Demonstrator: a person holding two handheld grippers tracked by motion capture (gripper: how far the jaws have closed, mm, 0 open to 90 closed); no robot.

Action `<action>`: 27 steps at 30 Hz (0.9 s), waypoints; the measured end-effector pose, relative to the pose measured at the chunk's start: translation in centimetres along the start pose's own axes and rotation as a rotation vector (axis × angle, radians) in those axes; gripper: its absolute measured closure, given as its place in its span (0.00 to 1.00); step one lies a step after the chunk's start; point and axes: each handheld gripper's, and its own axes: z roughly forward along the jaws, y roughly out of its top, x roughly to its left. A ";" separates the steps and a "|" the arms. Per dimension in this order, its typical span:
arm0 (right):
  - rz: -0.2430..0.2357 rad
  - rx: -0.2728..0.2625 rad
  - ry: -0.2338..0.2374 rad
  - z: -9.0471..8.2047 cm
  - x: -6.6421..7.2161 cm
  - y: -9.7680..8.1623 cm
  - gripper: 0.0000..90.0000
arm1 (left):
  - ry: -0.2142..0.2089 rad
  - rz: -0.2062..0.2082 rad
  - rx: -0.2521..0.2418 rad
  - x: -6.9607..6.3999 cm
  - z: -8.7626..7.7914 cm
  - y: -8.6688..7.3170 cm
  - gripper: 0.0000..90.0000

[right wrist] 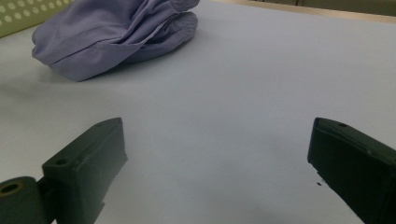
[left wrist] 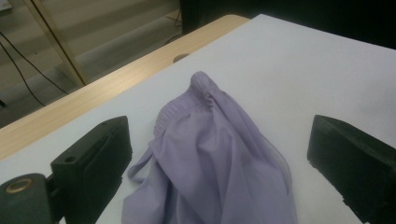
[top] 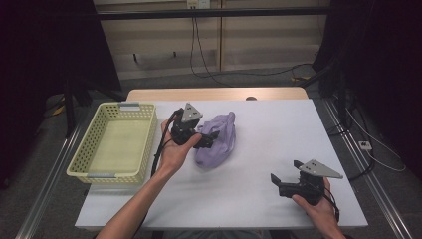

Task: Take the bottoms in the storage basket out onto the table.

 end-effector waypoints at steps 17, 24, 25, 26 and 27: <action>0.003 0.002 0.005 -0.1 0.1 0.0 0.05 | 0.007 -0.026 0.030 0.6 -1.6 -2.4 0.07; -0.001 0.002 0.007 0.0 0.1 0.0 0.05 | 0.035 -0.022 0.027 0.8 -2.5 -3.2 0.07; 0.001 0.001 0.006 0.0 0.1 0.0 0.05 | 0.036 -0.021 0.029 0.8 -2.6 -3.2 0.07; -0.001 0.003 0.006 -0.1 0.1 0.0 0.05 | 0.040 -0.015 0.027 0.7 -2.8 -3.3 0.07; 0.001 0.003 0.007 -0.1 0.1 0.0 0.05 | 0.048 -0.011 0.028 0.7 -3.0 -3.4 0.07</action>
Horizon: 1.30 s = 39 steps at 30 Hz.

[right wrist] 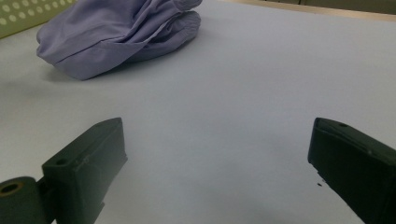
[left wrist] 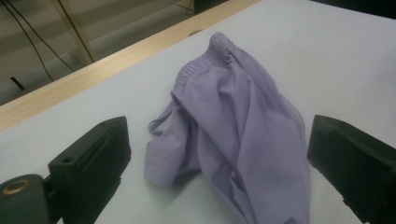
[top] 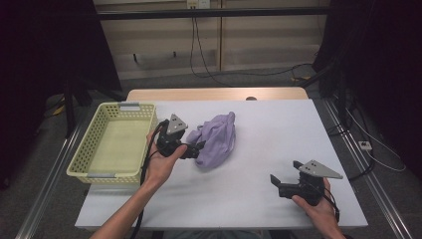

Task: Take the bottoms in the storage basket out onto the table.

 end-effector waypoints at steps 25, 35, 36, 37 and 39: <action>0.008 0.005 -0.012 0.0 -0.2 -0.1 0.05 | 0.051 -0.022 -0.041 0.1 -3.3 -2.5 0.07; 0.005 0.004 -0.013 -0.1 -0.1 -0.1 0.05 | 0.067 -0.034 -0.042 0.4 -4.9 -3.7 0.07; 0.005 0.004 -0.013 -0.1 -0.1 -0.1 0.05 | 0.069 -0.039 -0.046 0.4 -5.0 -3.9 0.07; 0.003 0.003 -0.013 -0.1 -0.1 -0.1 0.05 | 0.070 -0.043 -0.048 0.5 -5.2 -4.0 0.07; 0.001 0.003 -0.013 -0.1 -0.1 -0.1 0.05 | 0.076 -0.039 -0.047 0.5 -5.5 -4.2 0.07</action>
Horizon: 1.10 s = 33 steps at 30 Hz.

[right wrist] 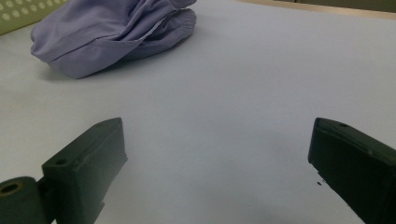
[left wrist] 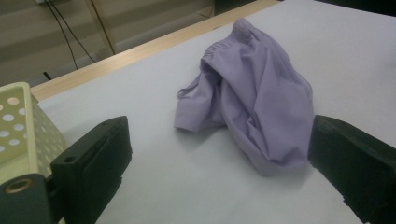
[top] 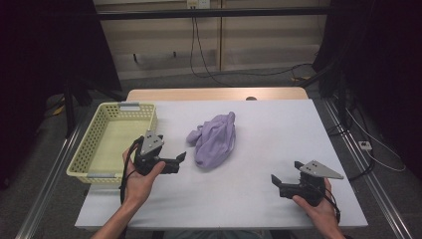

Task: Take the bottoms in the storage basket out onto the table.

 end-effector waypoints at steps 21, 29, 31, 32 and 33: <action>0.003 0.000 0.001 0.0 0.0 0.0 0.05 | 0.049 0.001 0.001 0.8 -2.8 -2.7 0.07; 0.002 0.000 0.000 0.0 0.1 0.0 0.05 | 0.056 0.001 0.009 0.9 -4.0 -3.5 0.07; 0.006 0.001 -0.001 0.0 0.1 0.0 0.05 | 0.055 -0.002 0.010 0.9 -4.2 -3.8 0.07; 0.003 0.000 -0.001 0.0 0.1 0.0 0.05 | 0.058 -0.003 0.013 0.8 -4.2 -3.9 0.07; 0.003 0.000 -0.001 0.1 0.1 0.0 0.05 | 0.055 -0.001 0.016 0.7 -4.3 -4.0 0.07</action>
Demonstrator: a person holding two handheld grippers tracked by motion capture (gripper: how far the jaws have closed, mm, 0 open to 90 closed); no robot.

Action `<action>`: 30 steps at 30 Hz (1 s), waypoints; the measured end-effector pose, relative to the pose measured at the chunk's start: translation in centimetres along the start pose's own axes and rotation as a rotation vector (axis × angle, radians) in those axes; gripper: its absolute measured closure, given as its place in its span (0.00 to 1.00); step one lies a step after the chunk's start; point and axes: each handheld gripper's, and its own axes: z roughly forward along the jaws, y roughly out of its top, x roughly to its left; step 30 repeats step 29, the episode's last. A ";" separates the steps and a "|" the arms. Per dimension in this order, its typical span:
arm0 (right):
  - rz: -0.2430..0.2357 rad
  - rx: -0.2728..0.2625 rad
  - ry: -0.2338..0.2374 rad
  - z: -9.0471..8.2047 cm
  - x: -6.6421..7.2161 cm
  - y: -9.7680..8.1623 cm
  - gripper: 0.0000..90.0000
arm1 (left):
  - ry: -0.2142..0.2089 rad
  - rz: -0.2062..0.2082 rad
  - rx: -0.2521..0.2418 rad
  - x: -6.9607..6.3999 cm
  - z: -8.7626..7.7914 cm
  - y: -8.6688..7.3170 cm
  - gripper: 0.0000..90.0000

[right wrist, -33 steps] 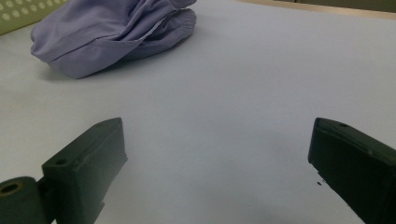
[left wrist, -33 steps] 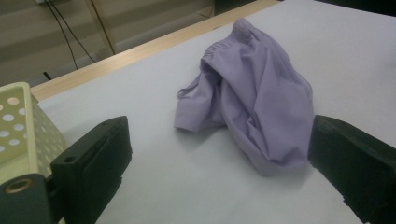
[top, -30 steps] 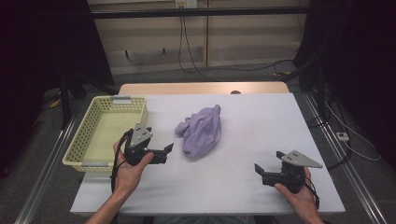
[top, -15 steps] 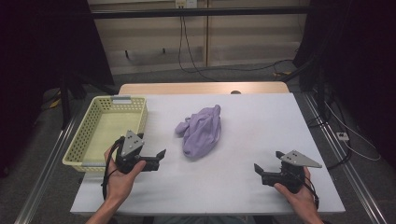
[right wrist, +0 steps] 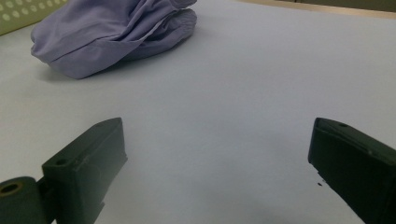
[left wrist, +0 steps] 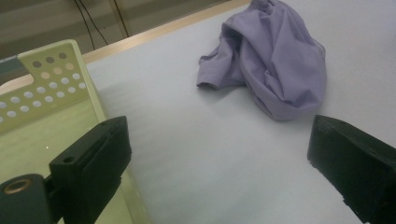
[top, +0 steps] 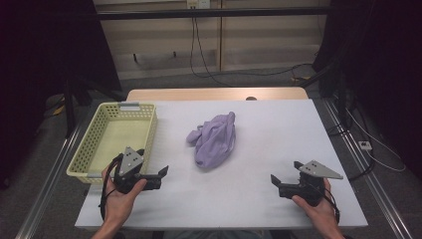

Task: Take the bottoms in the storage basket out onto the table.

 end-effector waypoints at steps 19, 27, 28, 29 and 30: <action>-0.006 -0.003 0.011 -0.1 0.1 0.0 0.05 | 0.038 -0.038 -0.013 0.2 -0.6 -3.0 0.06; -0.009 -0.004 0.011 0.0 0.1 0.1 0.05 | 0.023 -0.041 0.003 0.3 -0.5 -3.2 0.06; -0.010 -0.003 0.012 0.0 0.1 0.1 0.05 | 0.025 -0.042 0.004 0.3 -0.4 -3.2 0.06; -0.011 -0.001 0.012 0.0 0.1 0.1 0.05 | 0.024 -0.043 0.001 0.3 -0.4 -3.2 0.06; -0.011 -0.001 0.012 0.0 0.1 0.1 0.05 | 0.024 -0.043 0.001 0.3 -0.4 -3.2 0.06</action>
